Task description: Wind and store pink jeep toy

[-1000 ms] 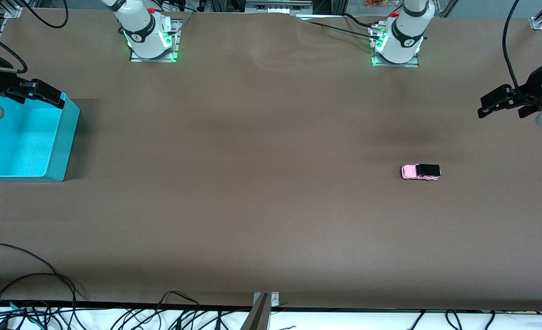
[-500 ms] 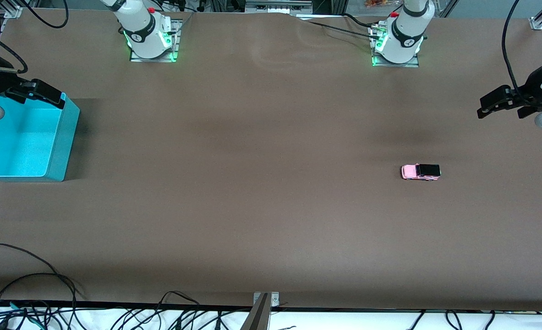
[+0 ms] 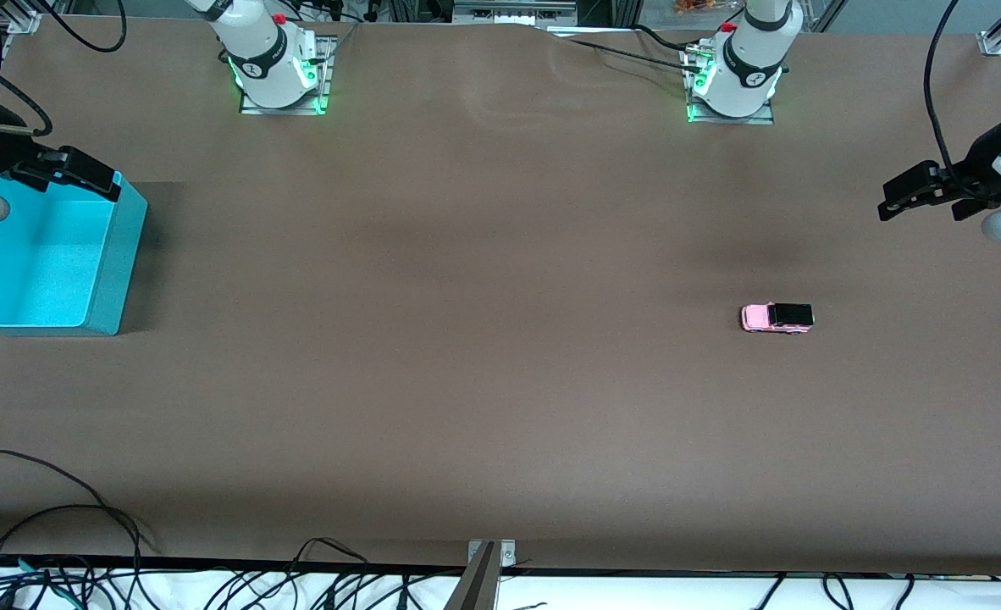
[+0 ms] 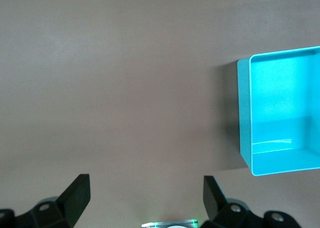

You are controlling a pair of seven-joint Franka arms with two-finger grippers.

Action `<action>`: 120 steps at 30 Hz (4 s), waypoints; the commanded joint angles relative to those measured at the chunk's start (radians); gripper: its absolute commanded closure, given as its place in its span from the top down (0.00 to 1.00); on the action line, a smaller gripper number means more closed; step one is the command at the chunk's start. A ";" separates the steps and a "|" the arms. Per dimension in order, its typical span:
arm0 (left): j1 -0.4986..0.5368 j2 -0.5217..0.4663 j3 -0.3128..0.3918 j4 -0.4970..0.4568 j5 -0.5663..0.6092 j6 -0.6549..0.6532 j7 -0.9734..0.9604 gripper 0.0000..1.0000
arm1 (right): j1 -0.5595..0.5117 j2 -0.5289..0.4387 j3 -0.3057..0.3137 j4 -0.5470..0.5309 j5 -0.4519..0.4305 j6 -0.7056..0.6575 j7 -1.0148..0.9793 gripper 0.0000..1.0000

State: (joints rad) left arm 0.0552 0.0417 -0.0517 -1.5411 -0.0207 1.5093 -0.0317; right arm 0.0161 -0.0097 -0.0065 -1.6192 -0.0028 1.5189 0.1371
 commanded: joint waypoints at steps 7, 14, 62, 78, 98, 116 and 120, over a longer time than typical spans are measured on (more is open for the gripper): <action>0.006 -0.006 0.003 -0.016 0.019 0.011 0.029 1.00 | -0.001 -0.004 0.000 0.002 0.001 -0.009 0.001 1.00; 0.006 -0.006 0.004 -0.028 0.016 0.028 0.024 1.00 | -0.001 -0.004 0.000 0.002 0.001 -0.011 0.001 1.00; 0.034 0.004 0.000 -0.496 0.048 0.520 -0.525 1.00 | 0.008 -0.006 0.003 -0.034 0.004 0.032 0.081 1.00; 0.035 0.136 -0.004 -0.570 0.038 0.704 -0.953 1.00 | 0.007 -0.001 0.000 -0.036 0.001 0.047 0.072 1.00; 0.040 0.305 -0.004 -0.556 0.048 0.861 -1.327 1.00 | 0.007 -0.001 0.000 -0.030 0.009 0.046 0.065 1.00; 0.041 0.383 -0.004 -0.547 0.050 0.930 -1.476 1.00 | 0.022 -0.007 0.005 -0.021 0.026 0.009 0.064 1.00; 0.041 0.383 -0.002 -0.553 0.050 0.928 -1.478 1.00 | 0.025 -0.009 0.005 -0.021 0.026 0.010 0.062 1.00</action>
State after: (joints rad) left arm 0.0962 0.4051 -0.0547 -2.1112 -0.0001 2.4359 -1.4789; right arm 0.0326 -0.0065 -0.0003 -1.6413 0.0044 1.5426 0.2000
